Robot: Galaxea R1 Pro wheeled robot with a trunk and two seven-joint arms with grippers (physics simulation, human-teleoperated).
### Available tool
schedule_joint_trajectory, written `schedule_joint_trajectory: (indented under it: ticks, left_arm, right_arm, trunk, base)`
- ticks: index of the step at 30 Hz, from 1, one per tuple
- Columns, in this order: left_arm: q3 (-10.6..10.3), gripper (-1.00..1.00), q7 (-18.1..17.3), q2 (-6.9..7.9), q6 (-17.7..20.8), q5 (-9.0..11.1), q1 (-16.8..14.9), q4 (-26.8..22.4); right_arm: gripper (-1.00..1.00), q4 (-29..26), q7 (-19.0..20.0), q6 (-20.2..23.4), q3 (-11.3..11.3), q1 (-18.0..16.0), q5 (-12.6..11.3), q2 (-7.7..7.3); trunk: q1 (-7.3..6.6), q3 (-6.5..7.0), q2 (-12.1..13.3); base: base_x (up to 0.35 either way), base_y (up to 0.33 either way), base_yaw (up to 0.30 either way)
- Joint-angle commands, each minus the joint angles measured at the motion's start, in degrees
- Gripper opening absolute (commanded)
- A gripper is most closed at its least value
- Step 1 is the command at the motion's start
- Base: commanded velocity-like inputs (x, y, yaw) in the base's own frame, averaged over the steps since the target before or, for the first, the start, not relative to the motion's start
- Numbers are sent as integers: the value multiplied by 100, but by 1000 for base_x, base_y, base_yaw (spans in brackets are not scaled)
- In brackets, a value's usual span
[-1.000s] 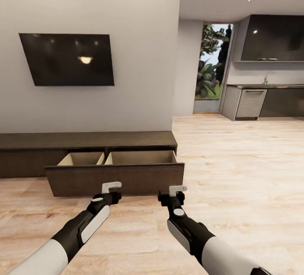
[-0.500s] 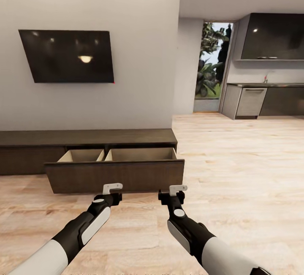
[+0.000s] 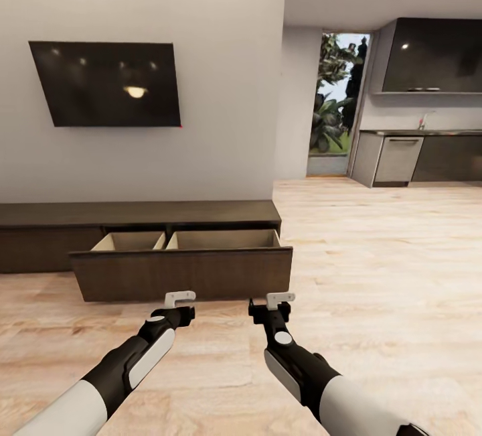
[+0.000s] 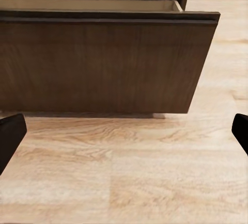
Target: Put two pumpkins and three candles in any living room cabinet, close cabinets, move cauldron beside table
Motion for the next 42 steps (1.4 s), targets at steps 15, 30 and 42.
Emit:
schedule_joint_trajectory:
  ticks: [15,30,42]
  left_arm:
    - [-28,100,44,15,7,40,-7,-10]
    - [-28,100,44,15,7,35,-7,-9]
    - [-28,100,44,8,7,42,-7,-9]
  right_arm:
    - [100,15,305,-178,333,-9,-122,-11]
    - [100,10,353,-207,312,-9,-141,-21]
    - [100,1,353,-206,303,-9,-143,-20]
  trunk:
    - [46,-337,-41]
    - [85,-670,-61]
    - [116,-935,-77]
  base:
    - [0,0,0]
    - [0,0,0]
    - [0,0,0]
